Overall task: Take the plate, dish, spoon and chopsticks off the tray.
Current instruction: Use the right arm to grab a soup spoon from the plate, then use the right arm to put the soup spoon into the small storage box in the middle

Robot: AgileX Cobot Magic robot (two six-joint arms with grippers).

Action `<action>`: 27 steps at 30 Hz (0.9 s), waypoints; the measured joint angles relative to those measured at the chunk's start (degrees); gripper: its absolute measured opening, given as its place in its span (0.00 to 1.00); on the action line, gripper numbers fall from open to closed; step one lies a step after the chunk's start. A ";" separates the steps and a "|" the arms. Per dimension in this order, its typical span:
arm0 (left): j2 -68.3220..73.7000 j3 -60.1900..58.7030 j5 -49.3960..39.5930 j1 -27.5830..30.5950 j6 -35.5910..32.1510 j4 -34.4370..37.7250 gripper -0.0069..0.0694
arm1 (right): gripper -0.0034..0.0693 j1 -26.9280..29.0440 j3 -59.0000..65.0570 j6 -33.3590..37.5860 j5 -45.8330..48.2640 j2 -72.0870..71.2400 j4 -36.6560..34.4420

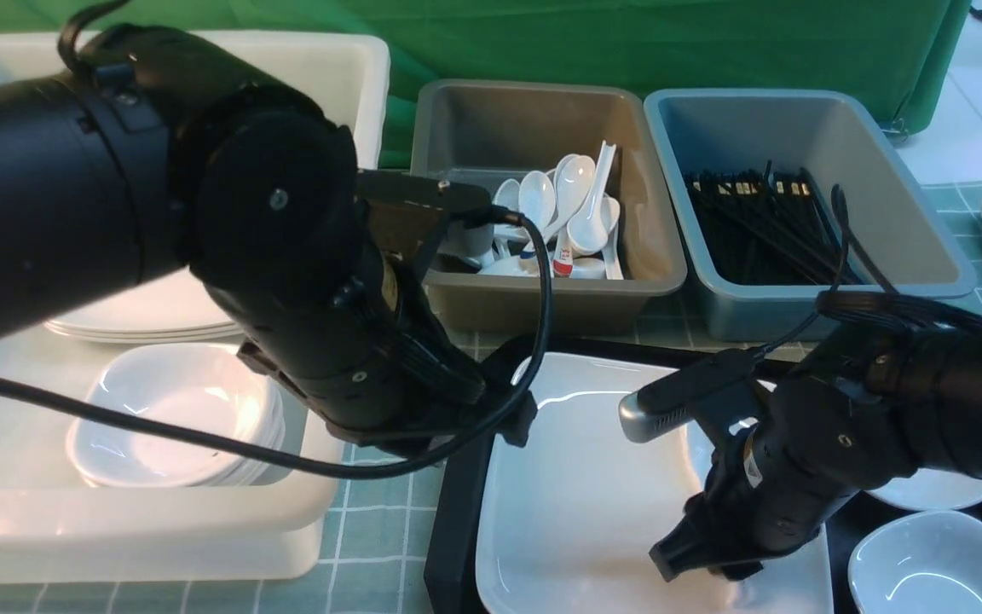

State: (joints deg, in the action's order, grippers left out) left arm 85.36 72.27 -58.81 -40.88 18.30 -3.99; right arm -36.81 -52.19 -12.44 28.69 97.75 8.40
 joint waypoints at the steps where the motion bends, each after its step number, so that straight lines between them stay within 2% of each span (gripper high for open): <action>1: -0.31 0.00 -0.05 0.00 0.00 -0.48 0.10 | 0.20 -0.02 -0.06 0.00 0.06 -0.19 0.00; 2: -1.15 0.00 -0.30 0.00 0.00 -1.72 0.10 | 0.16 -0.14 -0.40 -0.06 0.64 -0.97 -0.08; 6: -4.12 0.00 -2.05 0.56 1.38 -5.36 0.10 | 0.16 -0.35 -3.40 -0.06 2.23 -5.05 -1.35; 8: -6.85 0.00 -3.74 2.38 2.07 -5.95 0.10 | 0.16 -0.35 -9.04 0.25 2.76 -8.24 -2.00; 12: -11.44 0.00 -4.64 7.04 2.67 -5.27 0.10 | 0.16 0.62 -22.99 3.84 2.62 -6.76 -2.51; 16: -15.21 0.00 -6.21 10.56 1.98 -3.66 0.10 | 0.17 3.15 -47.04 5.75 5.51 5.71 -3.24; 20: -17.01 0.00 -7.58 10.71 1.61 -3.10 0.10 | 0.28 4.71 -60.32 5.51 10.24 15.79 -3.37; 24: -18.54 0.00 -7.94 10.71 1.57 -2.51 0.10 | 0.55 5.86 -72.40 5.48 16.99 26.98 -3.37; 27: -18.78 0.00 -7.94 10.71 1.57 -2.01 0.10 | 0.62 5.90 -75.64 5.81 21.75 29.74 -3.50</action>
State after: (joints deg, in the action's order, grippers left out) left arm 66.58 72.27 -66.75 -30.17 19.87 -6.00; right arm -30.91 -127.82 -6.63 50.44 127.50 4.90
